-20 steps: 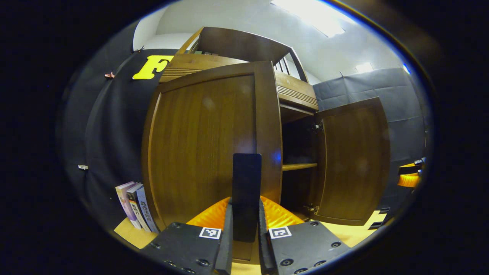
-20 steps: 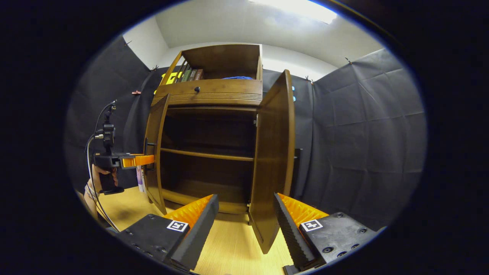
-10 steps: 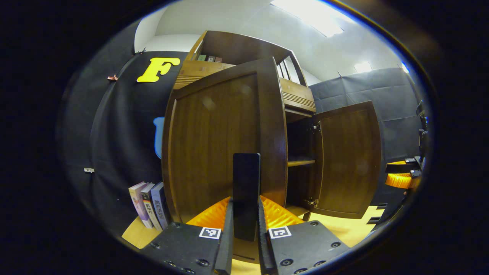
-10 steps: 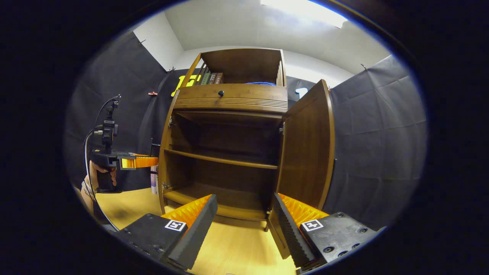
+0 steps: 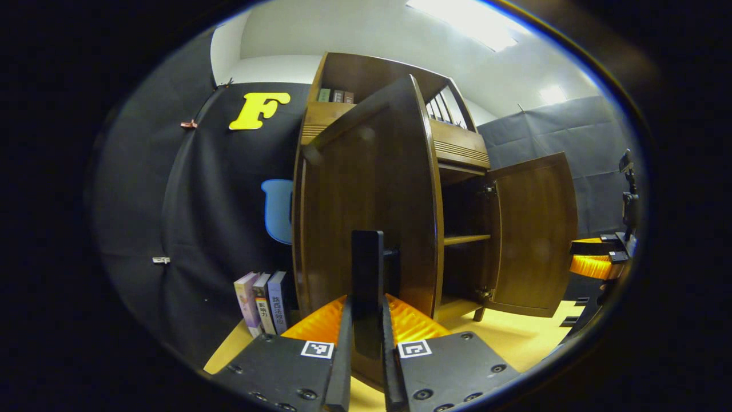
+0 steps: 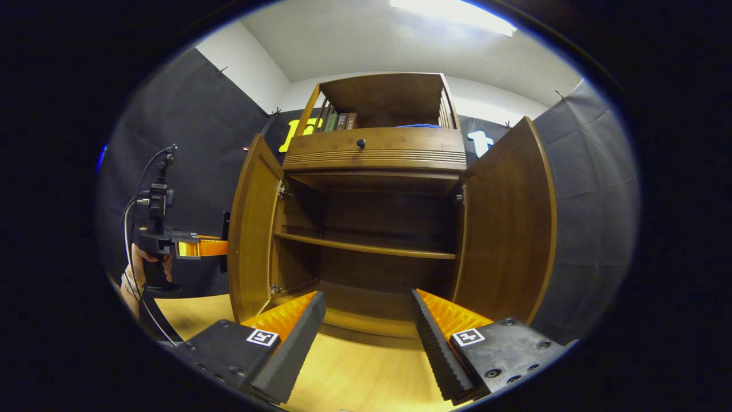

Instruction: Open the right door of the double-door shoe cabinet with the right hand, and open the left door with the left hand.

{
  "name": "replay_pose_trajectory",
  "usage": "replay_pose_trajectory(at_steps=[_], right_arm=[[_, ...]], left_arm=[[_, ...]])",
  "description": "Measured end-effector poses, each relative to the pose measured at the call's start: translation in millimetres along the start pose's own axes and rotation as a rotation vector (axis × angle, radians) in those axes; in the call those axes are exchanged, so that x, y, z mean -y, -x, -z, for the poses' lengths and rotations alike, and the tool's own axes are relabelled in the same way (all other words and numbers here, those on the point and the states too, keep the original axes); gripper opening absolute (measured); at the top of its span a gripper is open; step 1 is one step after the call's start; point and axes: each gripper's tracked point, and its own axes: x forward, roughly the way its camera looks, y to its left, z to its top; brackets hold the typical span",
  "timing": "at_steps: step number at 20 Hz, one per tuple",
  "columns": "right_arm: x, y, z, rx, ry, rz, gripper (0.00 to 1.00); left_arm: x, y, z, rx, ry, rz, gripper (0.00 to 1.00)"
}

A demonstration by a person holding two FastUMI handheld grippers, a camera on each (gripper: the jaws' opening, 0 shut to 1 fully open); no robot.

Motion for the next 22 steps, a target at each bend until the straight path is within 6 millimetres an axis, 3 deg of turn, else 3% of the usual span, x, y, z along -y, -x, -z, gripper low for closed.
replay_pose_trajectory(at_steps=[9,14,15,17,18,22], right_arm=[[-39,-16,-3,0.005,-0.049,-0.095,0.94],[-45,-21,3,-0.007,-0.051,-0.120,0.96],[-47,-22,5,-0.010,-0.055,-0.125,0.96],[-46,-25,8,-0.017,-0.063,-0.131,0.96],[-45,-25,8,-0.022,-0.066,-0.131,0.94],[-39,-30,14,-0.041,-0.066,-0.123,0.95]], left_arm=[[-45,26,-5,-0.001,-0.001,-0.126,0.19],[-67,43,-9,0.004,-0.049,-0.222,0.18],[-68,47,-10,0.006,-0.043,-0.227,0.20],[-61,53,-10,0.000,-0.002,-0.219,0.09],[-63,60,-9,-0.005,0.016,-0.229,0.14],[-46,86,-14,-0.035,0.073,-0.251,0.14]])
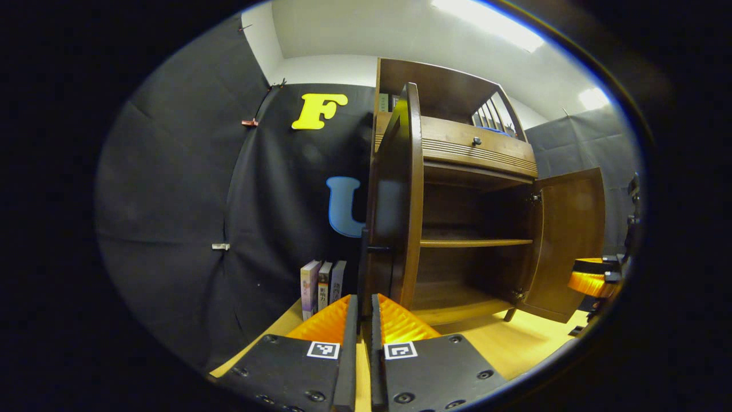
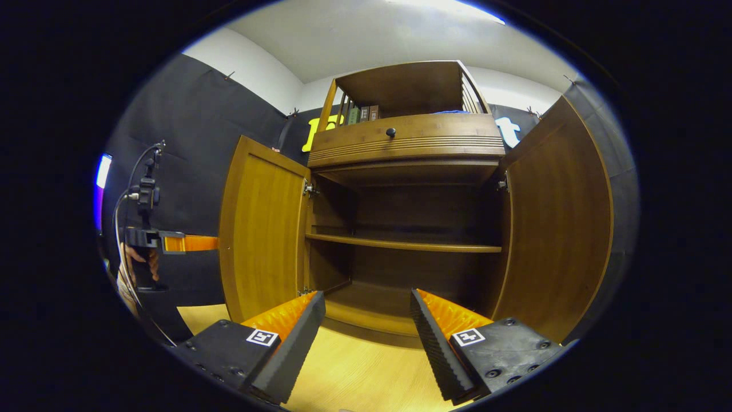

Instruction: Open the right door of the double-door shoe cabinet with the right hand, and open the left door with the left hand.

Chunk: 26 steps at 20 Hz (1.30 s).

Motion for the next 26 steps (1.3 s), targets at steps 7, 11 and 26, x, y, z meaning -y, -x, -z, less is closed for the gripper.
replay_pose_trajectory(at_steps=[7,11,26], right_arm=[[11,1,2,-0.019,-0.018,0.017,0.95],[10,9,-5,-0.007,-0.016,0.022,0.96],[22,26,-26,0.029,0.042,0.092,0.98]], left_arm=[[91,23,-28,0.059,0.001,0.177,0.22],[156,11,-15,0.020,-0.024,0.333,0.39],[196,-26,-14,0.093,-0.115,0.298,0.97]])
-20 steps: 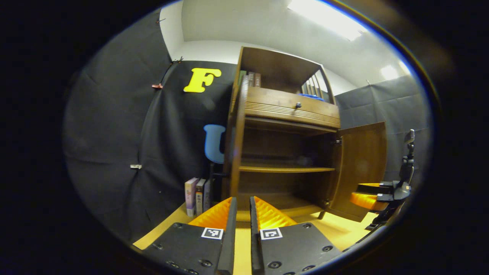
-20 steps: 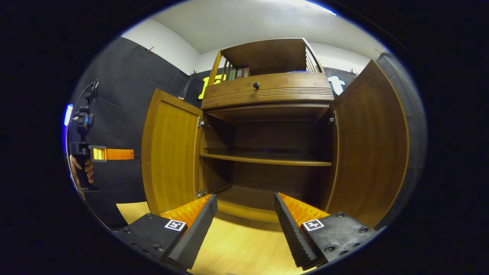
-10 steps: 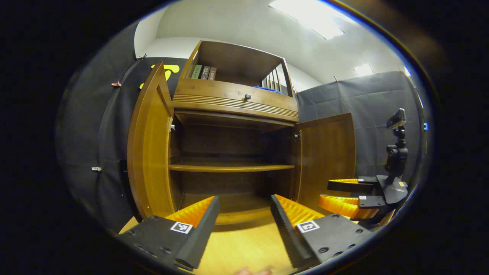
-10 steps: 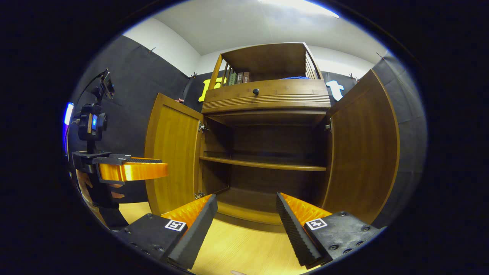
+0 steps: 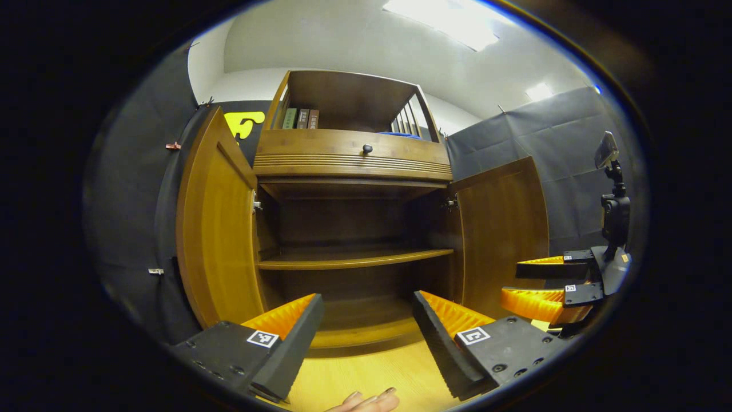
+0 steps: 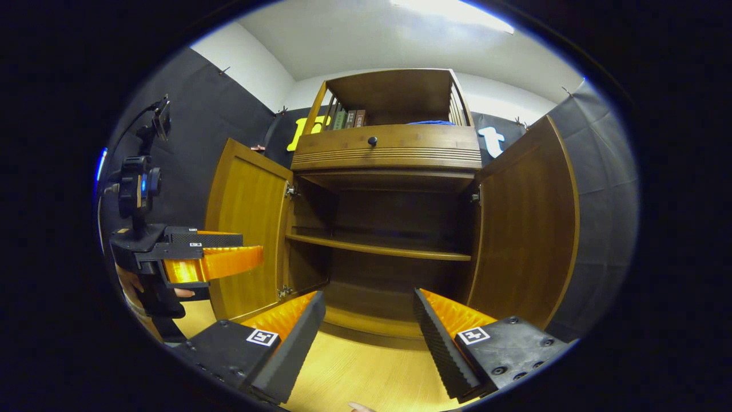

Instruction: Open the right door of the double-door shoe cabinet with the right hand, and open the left door with the left hand.

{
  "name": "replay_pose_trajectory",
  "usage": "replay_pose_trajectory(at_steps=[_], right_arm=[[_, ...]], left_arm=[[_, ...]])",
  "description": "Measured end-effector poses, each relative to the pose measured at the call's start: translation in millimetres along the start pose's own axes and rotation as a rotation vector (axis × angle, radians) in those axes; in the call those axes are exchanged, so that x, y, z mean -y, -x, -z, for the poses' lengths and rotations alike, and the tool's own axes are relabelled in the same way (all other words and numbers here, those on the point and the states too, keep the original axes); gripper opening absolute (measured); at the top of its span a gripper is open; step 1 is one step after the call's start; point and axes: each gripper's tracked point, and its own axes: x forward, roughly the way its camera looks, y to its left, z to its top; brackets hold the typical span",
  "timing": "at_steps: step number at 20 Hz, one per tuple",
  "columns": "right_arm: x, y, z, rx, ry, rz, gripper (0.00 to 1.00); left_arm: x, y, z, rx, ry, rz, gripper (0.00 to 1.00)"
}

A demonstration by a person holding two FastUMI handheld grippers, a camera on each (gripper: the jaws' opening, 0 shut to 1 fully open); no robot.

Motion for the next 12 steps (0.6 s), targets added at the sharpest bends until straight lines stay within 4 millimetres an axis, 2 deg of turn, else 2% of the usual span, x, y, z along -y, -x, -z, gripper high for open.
replay_pose_trajectory(at_steps=[1,6,12], right_arm=[[-2,0,-1,0.001,-0.009,-0.010,0.98],[0,1,-3,0.001,-0.001,-0.004,0.95],[-9,0,-2,-0.004,0.002,-0.026,0.96]], left_arm=[[0,0,0,0.001,0.003,0.001,0.99],[-3,-1,6,-0.016,0.017,-0.001,0.97],[-7,-4,12,-0.038,0.025,-0.014,0.97]])
